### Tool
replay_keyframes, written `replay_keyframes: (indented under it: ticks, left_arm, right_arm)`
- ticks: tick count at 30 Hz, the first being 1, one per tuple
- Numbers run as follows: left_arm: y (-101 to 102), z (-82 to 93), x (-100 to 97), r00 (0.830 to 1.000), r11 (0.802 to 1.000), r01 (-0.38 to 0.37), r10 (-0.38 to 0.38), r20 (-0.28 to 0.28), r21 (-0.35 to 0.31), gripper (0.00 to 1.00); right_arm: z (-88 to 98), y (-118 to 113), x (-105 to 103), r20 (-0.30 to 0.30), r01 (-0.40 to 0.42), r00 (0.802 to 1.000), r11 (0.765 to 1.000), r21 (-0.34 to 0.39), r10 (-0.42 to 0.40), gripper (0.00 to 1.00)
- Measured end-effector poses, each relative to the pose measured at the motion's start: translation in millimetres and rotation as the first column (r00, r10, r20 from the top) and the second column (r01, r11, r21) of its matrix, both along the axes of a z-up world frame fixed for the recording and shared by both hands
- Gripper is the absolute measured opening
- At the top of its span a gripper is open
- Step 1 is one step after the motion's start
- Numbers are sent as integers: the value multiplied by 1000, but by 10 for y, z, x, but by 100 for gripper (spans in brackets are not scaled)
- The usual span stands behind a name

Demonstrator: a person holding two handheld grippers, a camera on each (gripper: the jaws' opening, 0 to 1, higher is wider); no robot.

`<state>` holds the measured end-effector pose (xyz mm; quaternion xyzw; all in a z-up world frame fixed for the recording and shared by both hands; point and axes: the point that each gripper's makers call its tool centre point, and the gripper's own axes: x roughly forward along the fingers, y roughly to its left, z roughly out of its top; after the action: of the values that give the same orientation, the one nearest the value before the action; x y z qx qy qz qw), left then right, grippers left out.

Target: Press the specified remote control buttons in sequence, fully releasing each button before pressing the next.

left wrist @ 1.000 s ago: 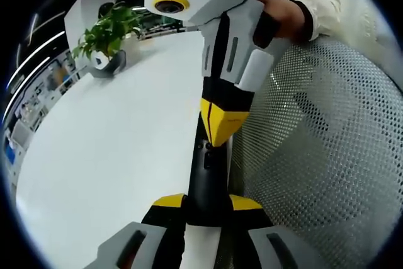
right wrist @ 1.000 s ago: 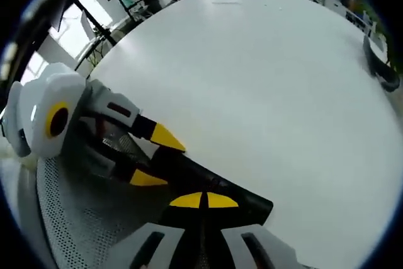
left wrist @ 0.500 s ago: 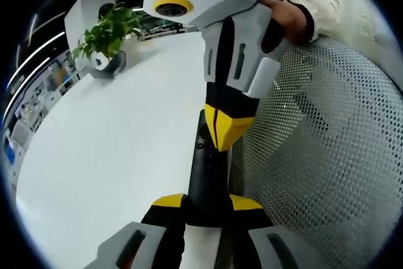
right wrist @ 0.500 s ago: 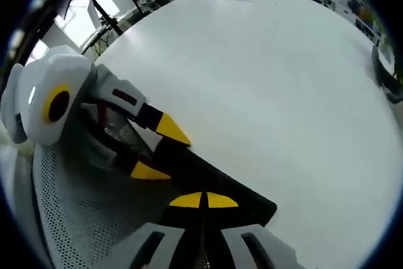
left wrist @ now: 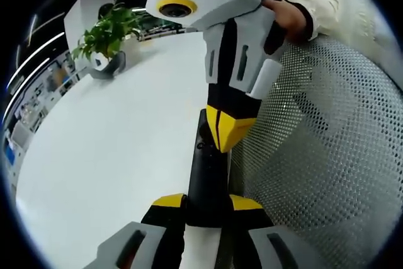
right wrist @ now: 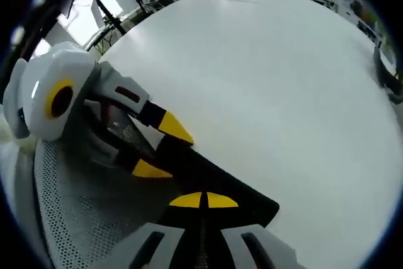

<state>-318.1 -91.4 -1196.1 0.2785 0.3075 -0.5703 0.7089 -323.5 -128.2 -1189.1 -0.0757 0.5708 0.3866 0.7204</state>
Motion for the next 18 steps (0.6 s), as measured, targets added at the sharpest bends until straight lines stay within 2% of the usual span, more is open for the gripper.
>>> replay_keyframes:
  ticks: [4, 6, 15, 18]
  left_arm:
    - [2, 4, -3, 1000, 1000, 0, 0, 0, 0, 25]
    - [2, 6, -4, 1000, 1000, 1, -1, 1, -1, 25]
    - [6, 13, -7, 1000, 1000, 0, 0, 1, -2, 25]
    - [5, 13, -7, 1000, 1000, 3, -3, 4, -2, 25]
  right_arm:
    - [2, 9, -9, -2, 3, 1000, 1000, -7, -3, 0]
    - [11, 11, -8, -23, 26, 999, 1000, -3, -26, 0]
    - [52, 31, 9, -63, 82, 995, 995, 50, -79, 0]
    - [6, 21, -16, -77, 78, 994, 997, 30, -75, 0]
